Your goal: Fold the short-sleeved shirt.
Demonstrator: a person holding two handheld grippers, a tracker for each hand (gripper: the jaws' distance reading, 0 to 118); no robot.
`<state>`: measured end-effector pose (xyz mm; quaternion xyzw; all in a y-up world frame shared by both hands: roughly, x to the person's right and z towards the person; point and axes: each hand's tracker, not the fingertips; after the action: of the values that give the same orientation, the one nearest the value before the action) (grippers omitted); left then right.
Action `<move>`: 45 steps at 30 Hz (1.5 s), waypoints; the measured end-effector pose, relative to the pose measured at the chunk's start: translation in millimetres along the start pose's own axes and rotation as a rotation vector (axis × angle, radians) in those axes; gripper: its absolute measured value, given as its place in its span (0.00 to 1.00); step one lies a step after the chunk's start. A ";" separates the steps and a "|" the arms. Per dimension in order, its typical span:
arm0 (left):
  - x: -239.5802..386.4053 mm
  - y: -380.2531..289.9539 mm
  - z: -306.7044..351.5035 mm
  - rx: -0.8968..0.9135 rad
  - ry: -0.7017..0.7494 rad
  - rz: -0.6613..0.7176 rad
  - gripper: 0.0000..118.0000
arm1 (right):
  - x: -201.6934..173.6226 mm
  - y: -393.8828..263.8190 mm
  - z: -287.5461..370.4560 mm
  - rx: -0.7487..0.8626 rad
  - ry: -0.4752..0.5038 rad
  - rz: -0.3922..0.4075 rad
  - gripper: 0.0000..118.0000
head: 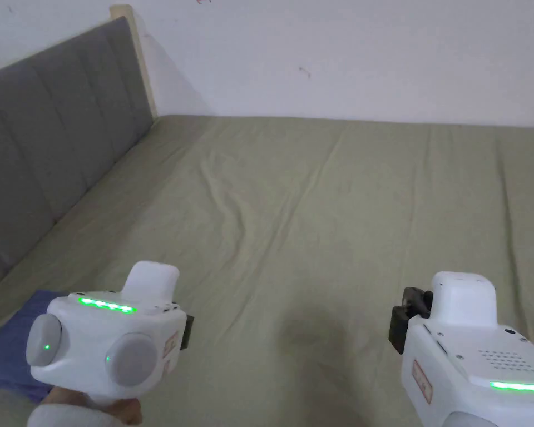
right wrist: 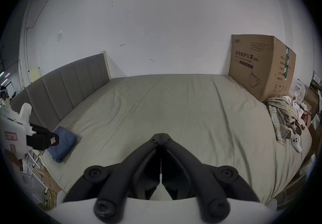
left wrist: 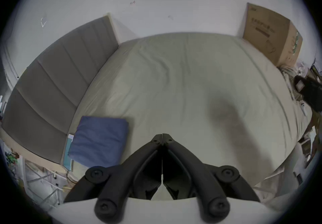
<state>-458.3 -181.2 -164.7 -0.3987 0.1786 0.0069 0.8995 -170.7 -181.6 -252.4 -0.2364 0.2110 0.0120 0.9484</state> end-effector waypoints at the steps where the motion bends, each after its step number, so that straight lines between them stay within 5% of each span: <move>1: 11.9 3.7 9.9 0.037 0.003 0.000 0.00 | 3.2 1.9 3.9 0.009 -0.005 -0.003 0.01; 16: 107.1 70.3 133.1 0.633 0.087 0.062 0.00 | 41.2 88.8 54.8 0.310 -0.084 0.007 0.01; 25: 123.9 74.0 156.4 0.762 0.105 0.068 0.00 | 44.2 104.0 84.0 0.409 -0.110 0.040 0.01; 28: 125.0 72.3 158.5 0.765 0.102 0.081 0.21 | 43.2 102.1 88.9 0.417 -0.109 0.039 0.01; 31: 123.4 71.9 159.4 0.745 0.072 0.103 0.72 | 42.1 100.5 90.0 0.423 -0.116 0.048 0.10; 32: 123.1 71.4 159.2 0.737 0.061 0.107 0.79 | 42.2 100.5 90.3 0.423 -0.116 0.047 0.17; 37: 122.7 68.2 160.2 0.723 0.058 0.099 0.87 | 44.1 98.7 90.4 0.428 -0.114 0.027 0.71; 45: 112.0 60.9 161.4 0.747 -0.053 0.168 0.89 | 44.7 92.8 89.0 0.426 -0.117 0.037 0.78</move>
<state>-311.9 -38.0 -145.1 -0.0272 0.1775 0.0251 0.9834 -106.2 -62.3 -240.6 -0.0259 0.1578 -0.0017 0.9871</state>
